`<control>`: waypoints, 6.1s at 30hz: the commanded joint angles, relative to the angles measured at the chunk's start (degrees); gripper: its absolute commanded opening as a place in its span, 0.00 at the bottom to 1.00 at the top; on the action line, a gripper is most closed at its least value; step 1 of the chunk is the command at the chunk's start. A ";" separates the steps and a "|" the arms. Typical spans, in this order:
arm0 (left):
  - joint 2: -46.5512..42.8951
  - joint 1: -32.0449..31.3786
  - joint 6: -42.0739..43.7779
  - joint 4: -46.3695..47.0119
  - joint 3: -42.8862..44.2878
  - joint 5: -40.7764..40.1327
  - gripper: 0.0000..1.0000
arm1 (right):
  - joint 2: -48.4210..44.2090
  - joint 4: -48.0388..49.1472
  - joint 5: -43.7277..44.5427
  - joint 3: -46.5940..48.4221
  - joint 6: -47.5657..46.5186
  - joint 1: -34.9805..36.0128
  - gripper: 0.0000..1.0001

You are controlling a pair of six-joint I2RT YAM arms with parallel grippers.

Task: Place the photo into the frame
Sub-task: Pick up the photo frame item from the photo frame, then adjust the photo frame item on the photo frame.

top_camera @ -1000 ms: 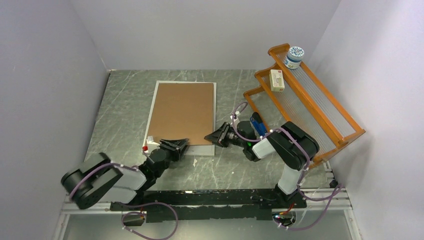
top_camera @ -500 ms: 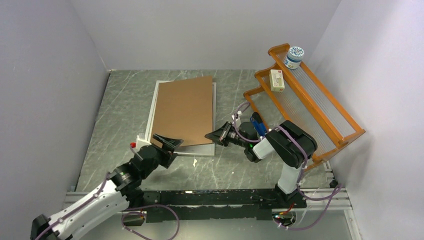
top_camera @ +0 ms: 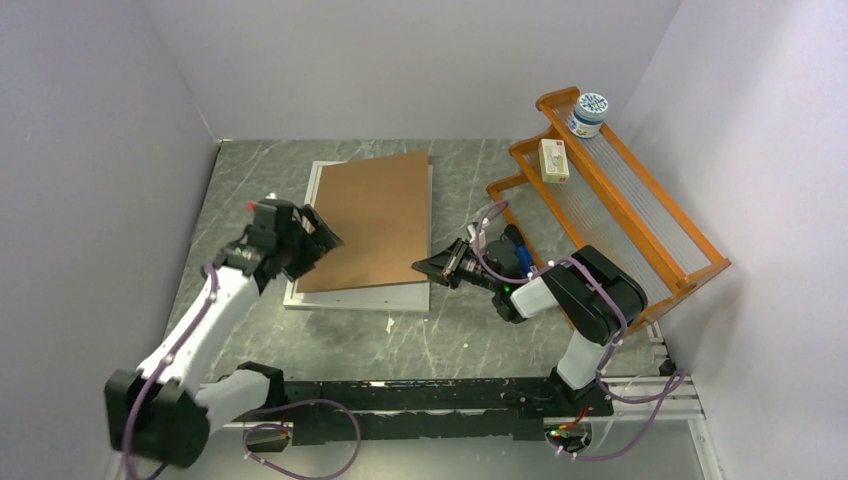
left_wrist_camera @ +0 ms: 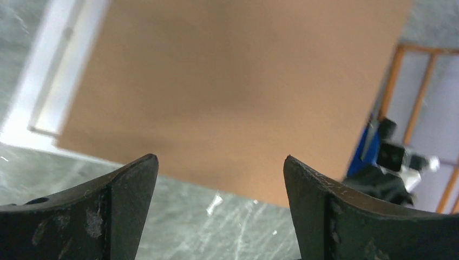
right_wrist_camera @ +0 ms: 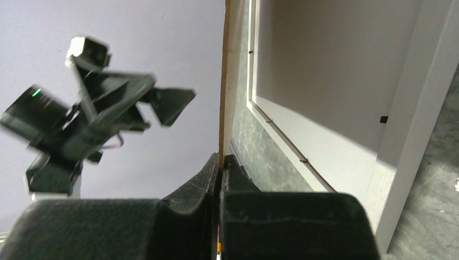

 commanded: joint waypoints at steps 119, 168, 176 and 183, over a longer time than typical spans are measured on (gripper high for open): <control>25.75 20.46 28.11 44.78 -13.04 31.05 0.31 | -0.80 -42.01 10.37 7.80 -19.36 -3.04 0.31; 33.99 6.00 29.38 9.00 6.82 -9.19 0.81 | -10.16 -60.41 20.63 10.62 -29.49 -0.73 0.61; 29.57 5.99 29.69 9.03 7.47 -4.25 0.83 | -11.80 -61.83 21.18 11.33 -31.14 -0.62 0.62; 23.78 6.12 28.10 8.84 7.39 -2.30 0.84 | -13.25 -61.97 20.35 12.35 -32.78 -0.67 0.63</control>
